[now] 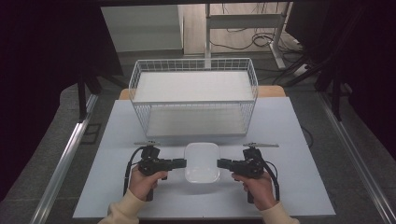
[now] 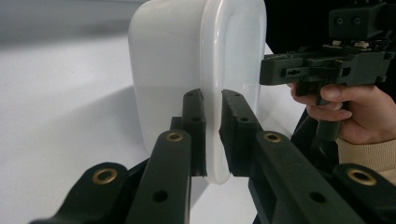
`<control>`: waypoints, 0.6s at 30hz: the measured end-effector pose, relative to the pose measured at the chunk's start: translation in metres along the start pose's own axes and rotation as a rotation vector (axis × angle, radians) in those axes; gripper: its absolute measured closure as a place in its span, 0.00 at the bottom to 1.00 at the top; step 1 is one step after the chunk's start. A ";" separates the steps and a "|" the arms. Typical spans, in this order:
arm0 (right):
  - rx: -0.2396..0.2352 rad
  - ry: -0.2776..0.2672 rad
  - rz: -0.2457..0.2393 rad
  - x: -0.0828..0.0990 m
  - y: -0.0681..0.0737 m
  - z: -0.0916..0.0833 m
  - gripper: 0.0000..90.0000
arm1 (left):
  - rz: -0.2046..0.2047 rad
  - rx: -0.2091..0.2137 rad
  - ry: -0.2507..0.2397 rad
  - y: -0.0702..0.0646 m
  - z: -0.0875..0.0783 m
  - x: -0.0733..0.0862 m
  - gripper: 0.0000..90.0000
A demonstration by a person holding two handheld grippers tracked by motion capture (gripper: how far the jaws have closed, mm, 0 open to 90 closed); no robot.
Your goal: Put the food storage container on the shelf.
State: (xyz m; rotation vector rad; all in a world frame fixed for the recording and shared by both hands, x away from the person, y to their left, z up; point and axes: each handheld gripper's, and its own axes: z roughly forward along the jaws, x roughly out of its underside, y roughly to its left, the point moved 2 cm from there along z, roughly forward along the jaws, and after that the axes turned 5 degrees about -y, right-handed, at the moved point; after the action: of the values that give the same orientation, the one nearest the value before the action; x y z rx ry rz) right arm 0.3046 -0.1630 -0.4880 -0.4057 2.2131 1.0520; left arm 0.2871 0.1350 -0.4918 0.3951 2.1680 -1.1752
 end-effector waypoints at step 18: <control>-0.013 -0.044 -0.074 -0.011 0.014 -0.009 0.88 | 0.056 -0.006 -0.046 -0.012 -0.010 -0.009 0.90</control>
State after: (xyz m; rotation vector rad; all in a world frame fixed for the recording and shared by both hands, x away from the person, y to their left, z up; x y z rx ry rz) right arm 0.3016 -0.1611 -0.4677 -0.4617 2.1371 1.0267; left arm 0.2840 0.1376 -0.4741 0.4196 2.1073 -1.1359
